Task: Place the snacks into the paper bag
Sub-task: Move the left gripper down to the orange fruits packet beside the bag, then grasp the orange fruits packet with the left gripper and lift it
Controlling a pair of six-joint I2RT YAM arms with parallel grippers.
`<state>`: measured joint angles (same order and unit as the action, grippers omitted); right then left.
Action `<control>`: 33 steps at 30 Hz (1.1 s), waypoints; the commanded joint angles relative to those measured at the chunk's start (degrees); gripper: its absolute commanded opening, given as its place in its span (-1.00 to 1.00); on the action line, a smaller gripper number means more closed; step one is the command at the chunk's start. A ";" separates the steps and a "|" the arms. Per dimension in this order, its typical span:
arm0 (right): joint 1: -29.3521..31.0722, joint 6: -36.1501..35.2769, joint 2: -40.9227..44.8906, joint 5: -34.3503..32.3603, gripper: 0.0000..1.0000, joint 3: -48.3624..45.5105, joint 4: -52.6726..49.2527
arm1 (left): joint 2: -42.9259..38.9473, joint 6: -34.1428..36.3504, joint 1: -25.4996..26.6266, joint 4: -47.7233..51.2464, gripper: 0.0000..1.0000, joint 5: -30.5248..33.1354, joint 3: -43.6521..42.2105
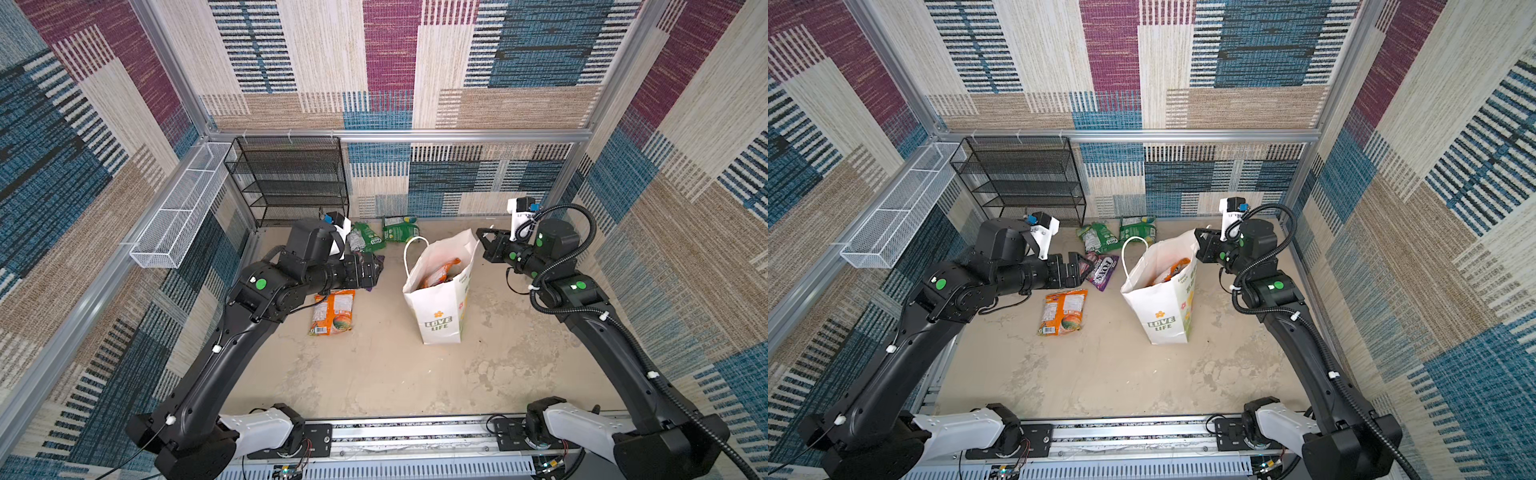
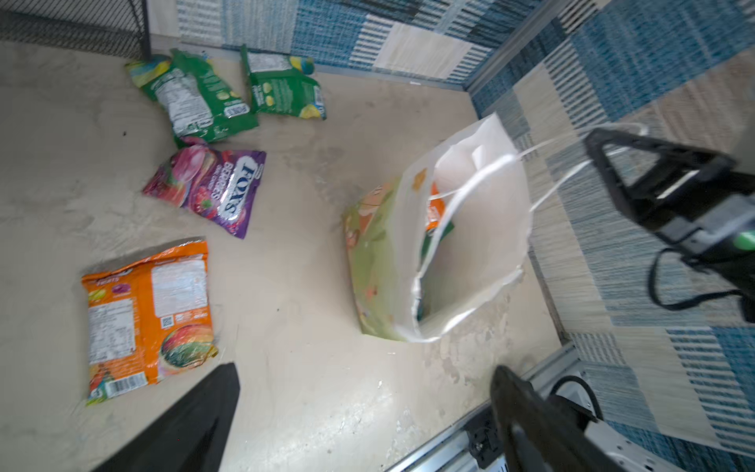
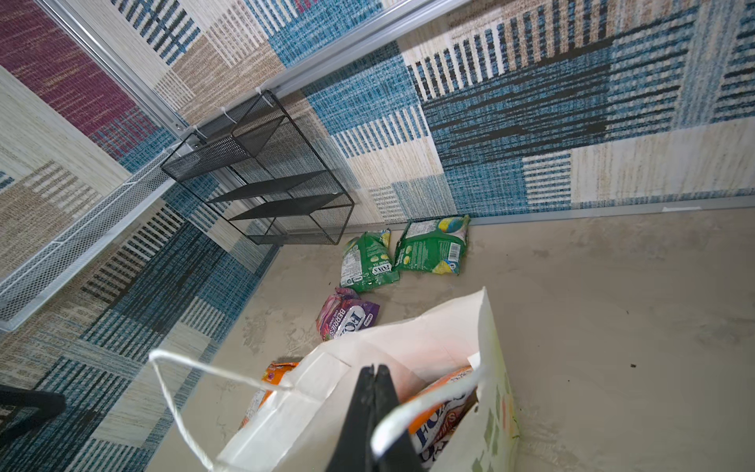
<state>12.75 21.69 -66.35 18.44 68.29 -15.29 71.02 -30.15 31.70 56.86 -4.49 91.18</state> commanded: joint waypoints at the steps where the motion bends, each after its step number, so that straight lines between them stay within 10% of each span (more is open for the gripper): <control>1: -0.54 1.61 -2.31 4.73 -1.00 3.69 6.66 | -0.93 -4.20 -3.21 0.73 0.98 -1.13 -3.94; 14: -1.32 -0.36 4.58 -2.39 -1.00 -7.12 5.92 | -2.57 -8.61 -19.40 -5.98 0.98 -8.78 -24.73; 33: -1.68 -1.65 10.92 -10.41 -1.00 -11.88 3.82 | 11.92 -11.69 -20.98 -12.58 0.89 -4.88 -35.28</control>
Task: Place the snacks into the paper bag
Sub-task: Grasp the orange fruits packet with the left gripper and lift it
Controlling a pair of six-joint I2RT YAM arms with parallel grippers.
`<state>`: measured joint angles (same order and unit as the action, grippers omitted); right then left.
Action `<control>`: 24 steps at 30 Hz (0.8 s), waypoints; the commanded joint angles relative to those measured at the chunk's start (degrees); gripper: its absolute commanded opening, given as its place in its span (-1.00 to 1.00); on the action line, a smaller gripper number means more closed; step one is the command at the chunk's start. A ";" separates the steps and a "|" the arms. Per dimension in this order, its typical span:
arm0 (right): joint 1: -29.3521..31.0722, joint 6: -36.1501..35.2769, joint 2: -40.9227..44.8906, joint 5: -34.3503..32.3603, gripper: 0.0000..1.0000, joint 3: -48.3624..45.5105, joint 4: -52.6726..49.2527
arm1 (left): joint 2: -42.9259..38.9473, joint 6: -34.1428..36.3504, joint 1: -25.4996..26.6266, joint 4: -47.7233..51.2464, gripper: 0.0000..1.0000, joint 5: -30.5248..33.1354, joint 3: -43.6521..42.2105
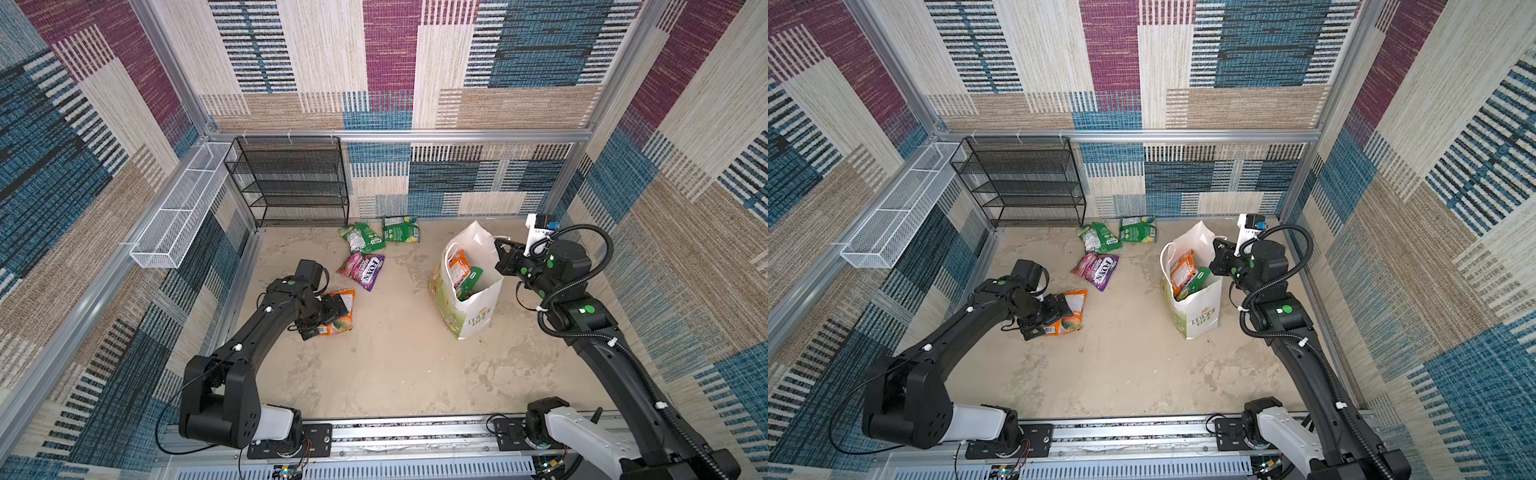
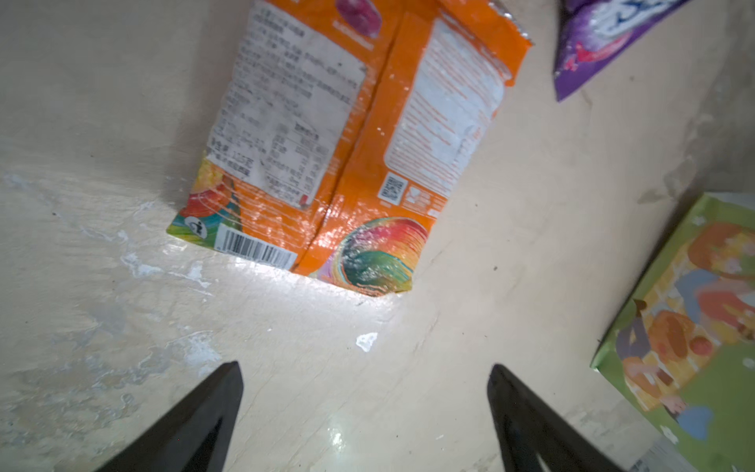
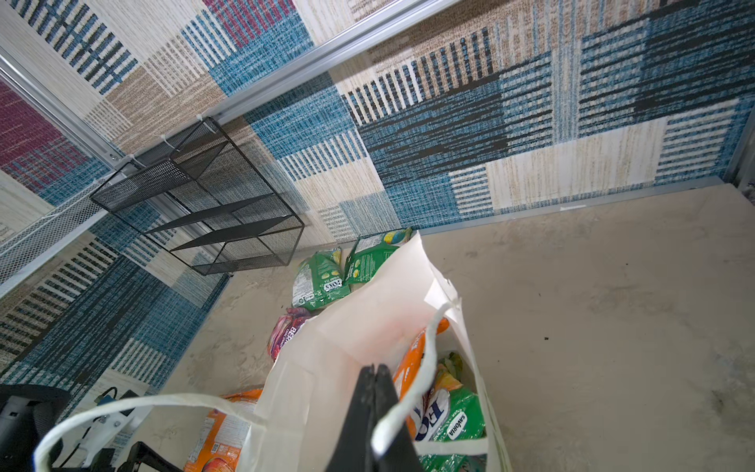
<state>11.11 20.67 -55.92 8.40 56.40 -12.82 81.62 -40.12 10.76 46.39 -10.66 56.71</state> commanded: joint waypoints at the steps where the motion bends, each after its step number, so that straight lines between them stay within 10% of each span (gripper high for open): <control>1: -0.04 -0.70 0.60 -0.31 -1.00 0.01 1.27 | 2.16 -2.00 -0.06 -2.95 0.87 0.88 -1.25; 24: 0.01 -0.82 2.72 2.44 -1.00 -0.51 -1.84 | 12.50 -7.66 -0.01 -12.25 0.14 4.63 -3.13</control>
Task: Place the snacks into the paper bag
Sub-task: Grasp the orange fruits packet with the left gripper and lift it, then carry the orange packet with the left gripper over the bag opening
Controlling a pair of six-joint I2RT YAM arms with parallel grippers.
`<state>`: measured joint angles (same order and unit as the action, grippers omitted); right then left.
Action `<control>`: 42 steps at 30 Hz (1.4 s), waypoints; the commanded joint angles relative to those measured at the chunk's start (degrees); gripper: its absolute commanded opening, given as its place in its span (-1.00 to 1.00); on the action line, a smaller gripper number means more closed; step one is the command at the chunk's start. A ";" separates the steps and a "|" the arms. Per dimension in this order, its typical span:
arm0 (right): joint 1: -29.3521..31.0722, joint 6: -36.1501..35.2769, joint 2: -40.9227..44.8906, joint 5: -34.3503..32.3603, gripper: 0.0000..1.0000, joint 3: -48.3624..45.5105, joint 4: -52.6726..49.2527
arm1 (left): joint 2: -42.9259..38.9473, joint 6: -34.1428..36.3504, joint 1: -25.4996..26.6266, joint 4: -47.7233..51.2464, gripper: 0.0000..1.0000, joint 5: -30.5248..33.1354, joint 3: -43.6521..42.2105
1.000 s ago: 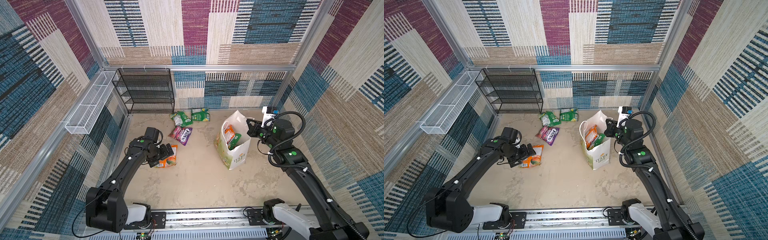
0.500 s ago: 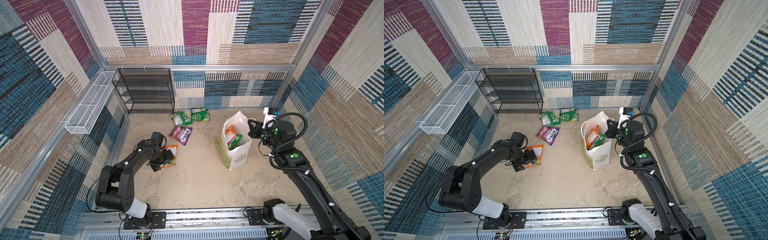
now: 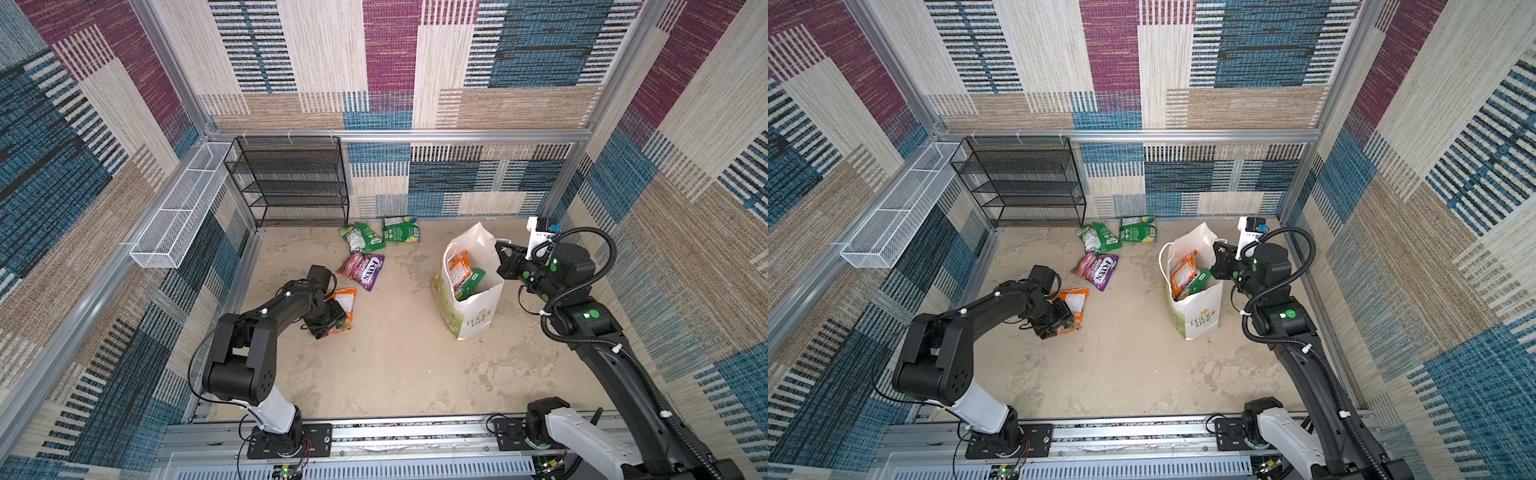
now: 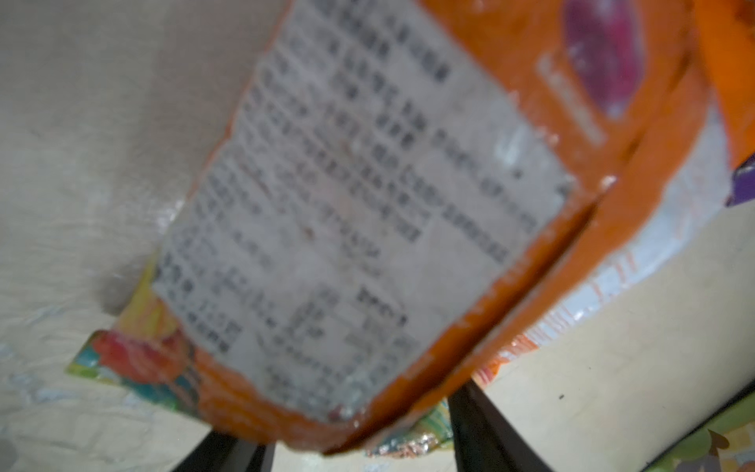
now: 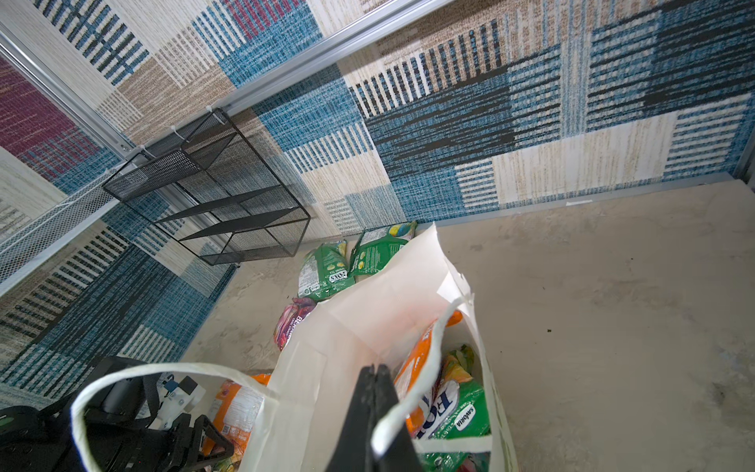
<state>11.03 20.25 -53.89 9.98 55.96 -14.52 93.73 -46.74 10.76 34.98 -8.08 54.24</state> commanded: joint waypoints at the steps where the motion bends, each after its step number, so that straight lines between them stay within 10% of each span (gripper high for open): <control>1: 0.05 -0.46 0.88 0.92 -1.00 0.02 -0.42 | 0.34 -0.98 -0.04 -0.96 0.07 2.19 -0.77; 14: 0.11 0.74 3.21 2.21 -0.99 1.63 -4.41 | -6.43 0.19 0.00 -0.76 -1.00 -1.55 -1.83; 27: 0.05 3.06 5.20 5.58 -0.99 -0.42 -6.82 | -25.27 3.72 2.97 7.99 -1.00 -7.81 5.49; 42: 0.10 1.99 4.56 3.26 -0.99 1.85 -9.84 | -19.03 10.18 30.96 16.22 -1.00 0.46 43.05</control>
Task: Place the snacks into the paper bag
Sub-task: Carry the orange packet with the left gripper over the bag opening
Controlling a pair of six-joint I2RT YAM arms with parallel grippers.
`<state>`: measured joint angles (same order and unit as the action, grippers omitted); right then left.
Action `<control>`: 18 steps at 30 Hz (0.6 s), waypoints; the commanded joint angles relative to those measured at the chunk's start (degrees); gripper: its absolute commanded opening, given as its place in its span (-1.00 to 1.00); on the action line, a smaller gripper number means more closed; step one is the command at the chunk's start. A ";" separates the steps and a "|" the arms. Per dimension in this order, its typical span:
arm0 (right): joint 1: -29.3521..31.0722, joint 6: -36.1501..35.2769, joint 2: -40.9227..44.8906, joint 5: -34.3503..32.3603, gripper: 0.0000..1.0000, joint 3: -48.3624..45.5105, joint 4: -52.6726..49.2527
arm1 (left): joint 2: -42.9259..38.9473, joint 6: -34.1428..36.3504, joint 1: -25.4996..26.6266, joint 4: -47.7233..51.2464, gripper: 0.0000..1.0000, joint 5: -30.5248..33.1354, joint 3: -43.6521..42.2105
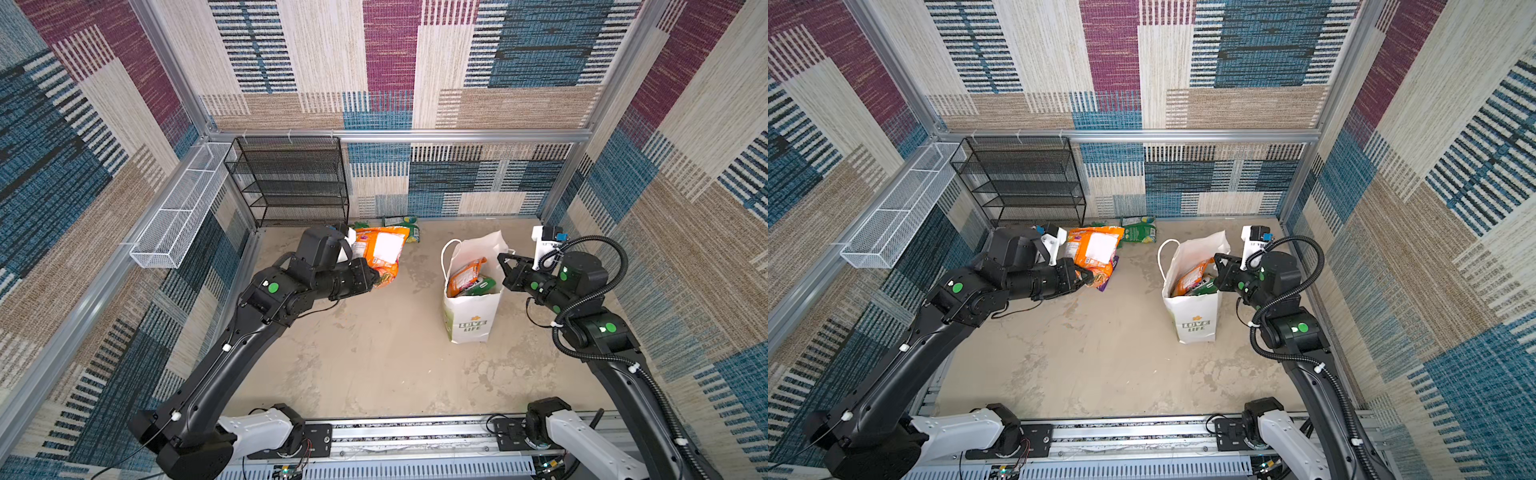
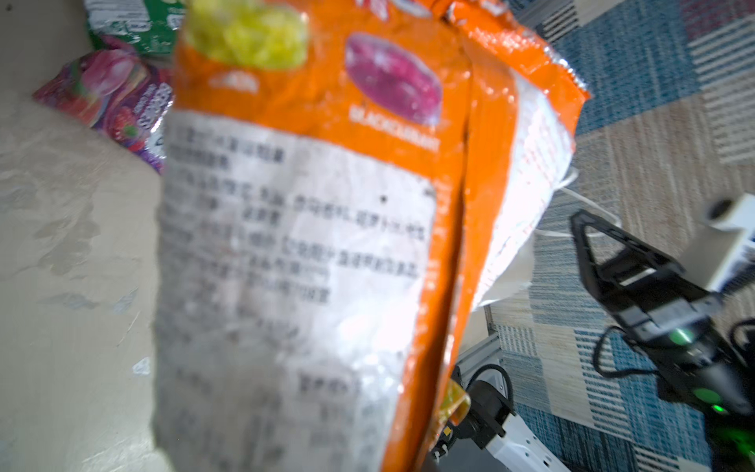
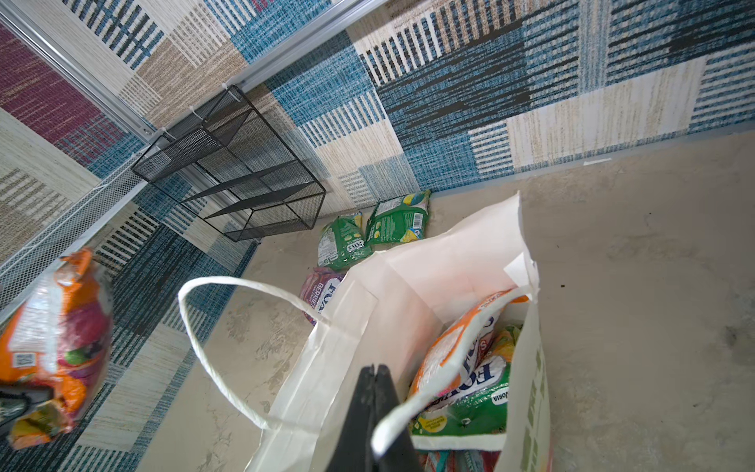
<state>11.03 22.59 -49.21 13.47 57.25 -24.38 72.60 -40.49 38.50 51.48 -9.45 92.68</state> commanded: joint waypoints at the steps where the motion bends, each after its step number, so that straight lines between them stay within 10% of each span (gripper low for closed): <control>1: 0.09 -0.26 -0.03 -0.26 -0.99 0.49 -0.08 | 3.95 4.81 5.62 0.33 -1.00 2.87 7.48; 8: 0.05 0.46 0.00 -0.08 -0.99 0.92 -0.47 | 21.42 12.82 18.03 9.57 -1.00 13.47 32.35; 18: 0.05 0.36 1.83 -1.06 -0.99 1.47 -2.24 | 44.54 15.27 20.66 18.59 -1.00 16.61 57.39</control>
<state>11.00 22.68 -47.94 12.86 58.11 -26.96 114.08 -27.20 59.13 67.68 4.78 146.63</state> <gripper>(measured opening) 0.051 0.145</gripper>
